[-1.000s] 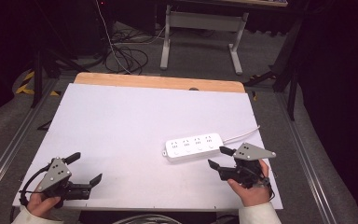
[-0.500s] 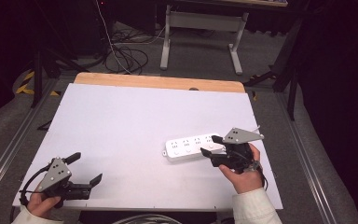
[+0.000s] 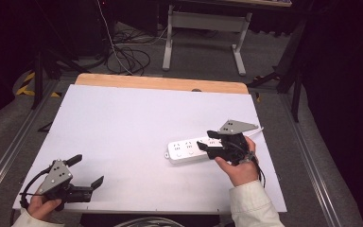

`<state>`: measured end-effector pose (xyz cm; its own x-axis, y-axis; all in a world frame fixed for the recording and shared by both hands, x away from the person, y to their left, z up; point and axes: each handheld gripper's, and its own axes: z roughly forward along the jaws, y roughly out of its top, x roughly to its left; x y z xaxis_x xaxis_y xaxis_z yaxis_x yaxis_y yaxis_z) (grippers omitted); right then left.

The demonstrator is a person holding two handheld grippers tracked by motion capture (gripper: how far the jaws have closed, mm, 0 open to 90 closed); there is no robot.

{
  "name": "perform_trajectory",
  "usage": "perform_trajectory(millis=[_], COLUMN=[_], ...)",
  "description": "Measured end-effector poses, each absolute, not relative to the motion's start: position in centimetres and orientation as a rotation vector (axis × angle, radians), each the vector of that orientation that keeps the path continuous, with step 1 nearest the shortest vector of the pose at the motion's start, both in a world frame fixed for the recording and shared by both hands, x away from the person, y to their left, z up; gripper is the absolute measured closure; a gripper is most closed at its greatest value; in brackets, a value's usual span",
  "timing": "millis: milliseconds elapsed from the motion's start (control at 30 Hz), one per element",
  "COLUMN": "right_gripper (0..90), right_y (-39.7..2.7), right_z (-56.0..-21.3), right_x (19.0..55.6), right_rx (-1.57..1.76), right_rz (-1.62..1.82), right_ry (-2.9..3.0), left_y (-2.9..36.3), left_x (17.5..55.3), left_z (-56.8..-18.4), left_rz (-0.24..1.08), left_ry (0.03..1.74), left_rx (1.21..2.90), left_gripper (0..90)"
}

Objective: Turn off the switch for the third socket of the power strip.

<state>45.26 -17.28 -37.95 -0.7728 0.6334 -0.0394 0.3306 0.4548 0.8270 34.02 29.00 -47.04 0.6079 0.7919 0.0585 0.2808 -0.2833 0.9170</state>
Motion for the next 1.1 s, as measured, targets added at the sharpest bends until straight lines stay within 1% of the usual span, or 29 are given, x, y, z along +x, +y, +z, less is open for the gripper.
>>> perform_trajectory(millis=[867, 1000, 1067, 1100], right_gripper=[45.8, 50.2, 55.0, 55.9], right_y=[-14.5, -14.2, -14.0, -13.9], right_z=[-38.9, -39.1, -39.2, -39.2], right_x=[48.6, 48.6, 48.6, 48.6], right_rx=[0.84, 0.822, 0.809, 0.802], right_rz=[1.209, 1.165, 1.152, 1.147], right_ry=[2.429, 2.43, 2.442, 2.448], left_y=[29.0, 28.9, 28.9, 28.9], left_x=[34.0, 34.0, 34.0, 34.0], left_z=[-47.0, -47.0, -47.0, -47.0], left_rz=[0.641, 0.637, 0.638, 0.641], left_ry=[0.859, 0.86, 0.856, 0.851], left_rx=[1.843, 1.84, 1.844, 1.848], left_gripper=[0.2, 0.2, 0.2, 0.2])
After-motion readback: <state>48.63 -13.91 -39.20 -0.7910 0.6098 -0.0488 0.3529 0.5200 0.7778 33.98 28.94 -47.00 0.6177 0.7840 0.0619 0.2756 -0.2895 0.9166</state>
